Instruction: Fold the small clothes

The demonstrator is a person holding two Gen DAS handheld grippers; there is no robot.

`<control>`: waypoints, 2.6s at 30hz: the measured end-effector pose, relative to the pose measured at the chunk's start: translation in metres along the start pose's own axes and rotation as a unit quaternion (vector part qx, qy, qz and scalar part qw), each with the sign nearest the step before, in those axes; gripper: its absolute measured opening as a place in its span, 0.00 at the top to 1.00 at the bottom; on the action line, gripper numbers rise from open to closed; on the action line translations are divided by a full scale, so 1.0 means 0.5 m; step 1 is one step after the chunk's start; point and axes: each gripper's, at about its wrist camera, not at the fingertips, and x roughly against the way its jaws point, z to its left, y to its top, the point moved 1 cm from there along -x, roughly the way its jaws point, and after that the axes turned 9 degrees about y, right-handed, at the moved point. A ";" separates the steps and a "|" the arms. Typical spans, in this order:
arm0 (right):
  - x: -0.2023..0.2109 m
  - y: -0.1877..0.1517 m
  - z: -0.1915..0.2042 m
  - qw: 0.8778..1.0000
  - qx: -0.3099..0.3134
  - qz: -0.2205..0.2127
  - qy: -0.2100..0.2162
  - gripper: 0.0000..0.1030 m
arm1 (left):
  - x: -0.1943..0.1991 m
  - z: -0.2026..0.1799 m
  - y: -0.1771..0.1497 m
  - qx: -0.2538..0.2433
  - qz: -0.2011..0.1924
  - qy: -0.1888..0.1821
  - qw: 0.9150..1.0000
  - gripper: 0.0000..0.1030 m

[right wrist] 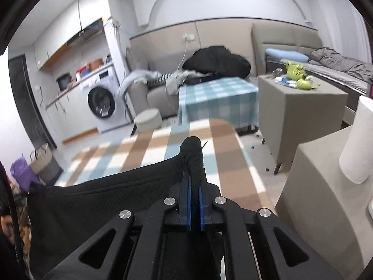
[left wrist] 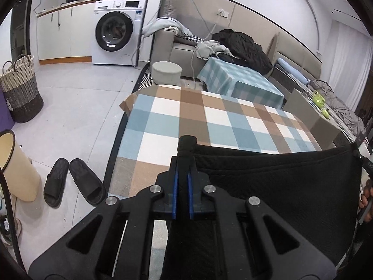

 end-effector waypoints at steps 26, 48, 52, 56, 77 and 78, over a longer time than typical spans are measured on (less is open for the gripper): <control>0.096 -0.196 -0.061 0.989 -0.068 0.129 0.013 0.45 | 0.126 -0.013 -0.172 -0.022 0.059 0.049 0.997 0.47; 0.264 -0.328 0.028 0.988 -0.039 0.134 0.066 0.10 | 0.370 -0.121 -0.405 -0.092 0.036 0.020 0.995 0.18; 0.265 -0.342 0.035 0.988 -0.031 0.138 0.064 0.09 | 0.377 -0.118 -0.421 -0.087 0.034 0.015 0.995 0.17; 0.260 -0.356 0.041 0.988 -0.018 0.142 0.065 0.09 | 0.385 -0.113 -0.433 -0.085 0.035 0.021 0.996 0.14; 0.243 -0.397 0.021 0.986 -0.036 0.138 0.091 0.26 | 0.358 -0.052 -0.462 -0.048 0.074 0.031 0.996 0.13; 0.245 -0.395 0.010 0.984 -0.058 0.131 0.110 0.28 | 0.356 -0.052 -0.461 -0.048 0.076 0.028 0.996 0.13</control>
